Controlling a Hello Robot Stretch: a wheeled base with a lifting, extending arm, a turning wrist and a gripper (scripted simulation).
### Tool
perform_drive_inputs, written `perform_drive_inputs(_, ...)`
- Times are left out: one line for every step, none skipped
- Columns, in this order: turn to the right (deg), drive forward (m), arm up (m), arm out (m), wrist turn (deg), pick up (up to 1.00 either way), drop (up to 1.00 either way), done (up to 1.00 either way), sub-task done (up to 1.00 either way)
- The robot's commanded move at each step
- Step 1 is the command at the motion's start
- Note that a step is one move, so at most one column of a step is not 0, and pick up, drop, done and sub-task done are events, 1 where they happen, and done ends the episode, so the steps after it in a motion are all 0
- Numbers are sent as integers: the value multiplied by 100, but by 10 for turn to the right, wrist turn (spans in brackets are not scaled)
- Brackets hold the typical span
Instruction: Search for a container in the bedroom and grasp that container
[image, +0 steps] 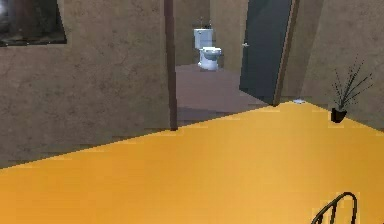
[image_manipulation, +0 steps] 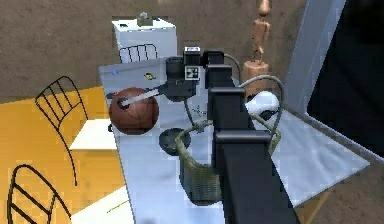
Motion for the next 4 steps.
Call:
perform_drive_inputs(0,0,0,0,330,0,0,0,0)
perform_drive_inputs(0,0,-24,0,0,0,0,0,0)
perform_drive_inputs(0,0,0,0,0,100,0,0,0)
perform_drive_inputs(0,0,10,0,0,0,0,0,0)
